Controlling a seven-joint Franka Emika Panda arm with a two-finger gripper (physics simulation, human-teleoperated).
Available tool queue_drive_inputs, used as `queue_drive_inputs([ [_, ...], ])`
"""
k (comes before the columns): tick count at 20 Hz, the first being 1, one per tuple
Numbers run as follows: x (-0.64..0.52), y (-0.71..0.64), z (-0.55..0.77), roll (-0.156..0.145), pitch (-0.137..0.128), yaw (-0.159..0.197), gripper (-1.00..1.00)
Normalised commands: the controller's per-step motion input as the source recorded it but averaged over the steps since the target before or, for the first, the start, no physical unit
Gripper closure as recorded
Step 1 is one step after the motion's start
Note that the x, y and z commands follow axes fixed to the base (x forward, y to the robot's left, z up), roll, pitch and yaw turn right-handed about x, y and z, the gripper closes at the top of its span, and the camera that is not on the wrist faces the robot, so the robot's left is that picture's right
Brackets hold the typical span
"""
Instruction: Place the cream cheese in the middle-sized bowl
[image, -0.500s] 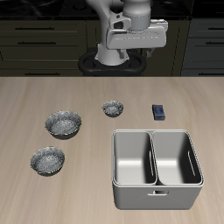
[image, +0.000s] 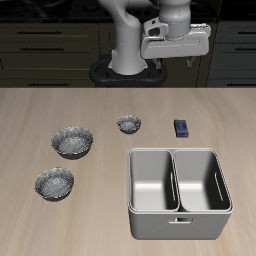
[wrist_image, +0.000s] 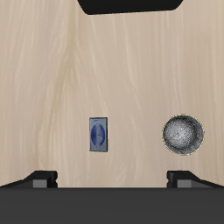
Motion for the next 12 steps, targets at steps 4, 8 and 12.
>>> queue_drive_inputs([
  [4, -0.09, 0.35, 0.0, -0.035, -0.039, -0.031, -1.0],
  [8, -0.09, 0.3, -0.04, -0.014, -0.038, 0.024, -1.0],
  [12, -0.03, 0.1, 0.0, -0.049, -0.067, -0.003, -1.0],
])
